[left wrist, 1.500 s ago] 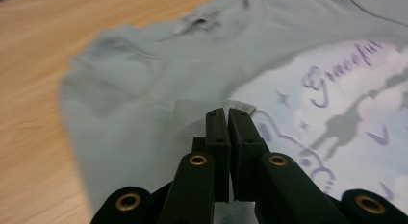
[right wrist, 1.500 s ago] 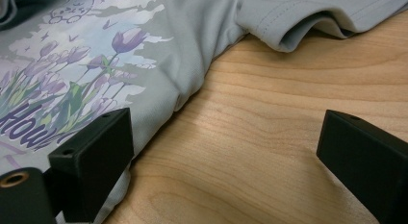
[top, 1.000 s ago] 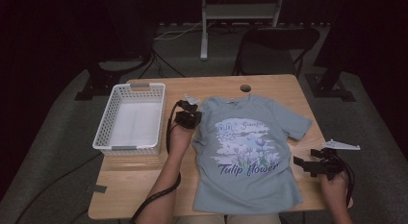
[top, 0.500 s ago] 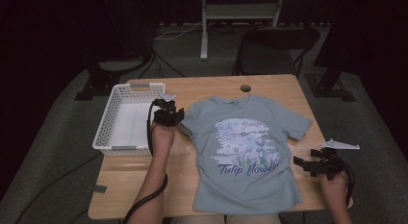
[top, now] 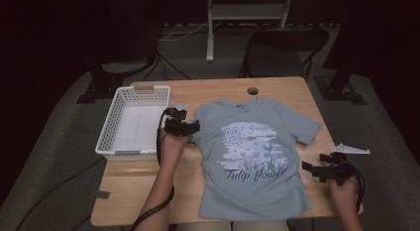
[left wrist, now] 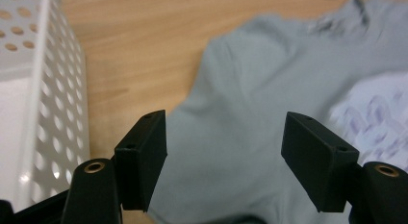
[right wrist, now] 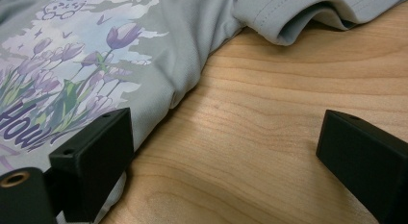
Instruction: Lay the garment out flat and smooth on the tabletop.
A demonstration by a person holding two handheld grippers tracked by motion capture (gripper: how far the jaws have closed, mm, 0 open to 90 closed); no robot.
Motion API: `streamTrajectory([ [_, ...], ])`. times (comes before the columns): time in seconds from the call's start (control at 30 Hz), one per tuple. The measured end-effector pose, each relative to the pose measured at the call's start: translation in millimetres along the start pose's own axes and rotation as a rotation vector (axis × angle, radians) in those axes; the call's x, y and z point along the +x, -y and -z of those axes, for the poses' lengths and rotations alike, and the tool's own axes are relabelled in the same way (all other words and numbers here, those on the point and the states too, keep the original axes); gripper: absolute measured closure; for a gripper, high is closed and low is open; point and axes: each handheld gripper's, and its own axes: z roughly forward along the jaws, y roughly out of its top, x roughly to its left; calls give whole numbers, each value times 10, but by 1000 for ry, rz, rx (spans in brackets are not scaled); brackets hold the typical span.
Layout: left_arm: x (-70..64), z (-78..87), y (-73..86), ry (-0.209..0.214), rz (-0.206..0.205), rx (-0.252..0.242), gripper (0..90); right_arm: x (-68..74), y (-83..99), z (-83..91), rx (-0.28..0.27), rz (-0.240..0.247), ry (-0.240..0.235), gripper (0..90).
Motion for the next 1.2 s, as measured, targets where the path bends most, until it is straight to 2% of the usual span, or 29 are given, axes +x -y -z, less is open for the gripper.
streamTrajectory([
  [0.03, 0, 0, 0, 0, 0, 0, 342, 0, 0, 0, 0, 0, 0, 53],
  [0.07, -16, -37, 47, 3, -6, 22, 342, 0, 0, 0, 0, 1, 0, 53],
  [0.1, -49, -44, 77, -17, -35, 20, 342, 0, 0, -1, 1, 0, 1, 53],
  [0.17, -87, -39, 103, 11, -38, 26, 342, -2, 1, 0, 0, 3, 0, 53],
  [0.23, -147, -40, 135, 20, -66, 27, 341, -1, 0, -2, 2, 3, 1, 53],
  [0.27, -161, -47, 153, 38, -64, 29, 341, -1, 0, -3, 1, 4, 0, 53],
  [0.3, -161, -47, 153, 38, -64, 29, 341, -1, 0, -3, 2, 3, 1, 53],
  [0.37, -206, -106, 229, 25, -90, 60, 341, 0, 1, -2, 2, 3, 0, 53],
  [0.47, -209, -138, 260, 22, -88, 70, 342, -1, 1, -4, 1, 3, 0, 53],
  [0.5, -208, -199, 336, 11, -82, 92, 342, 0, 1, -5, 1, 3, 1, 53],
  [0.63, -208, -218, 421, 4, -61, 91, 342, 1, 0, -6, 3, 2, 1, 53],
  [0.67, -206, -203, 452, 25, -56, 94, 343, 2, 0, -6, 5, 4, 2, 53],
  [0.77, -211, -200, 490, 31, -57, 95, 343, 3, 0, -7, 7, 4, 3, 53],
  [0.9, -213, -178, 542, 40, -57, 81, 344, 4, 0, -11, 9, 7, 4, 53],
  [1.03, -240, -116, 596, 48, -62, 46, 317, 5, 1, -10, 9, 6, 6, 54],
  [1.07, -259, -46, 628, 67, -64, 18, 308, 5, 1, -10, 9, 7, 5, 53],
  [1.13, -273, -5, 642, 72, -62, 3, 290, 7, 0, -12, 10, 7, 7, 54],
  [1.2, -303, 83, 675, 99, -64, -32, 249, 10, 0, -13, 11, 8, 8, 54],
])
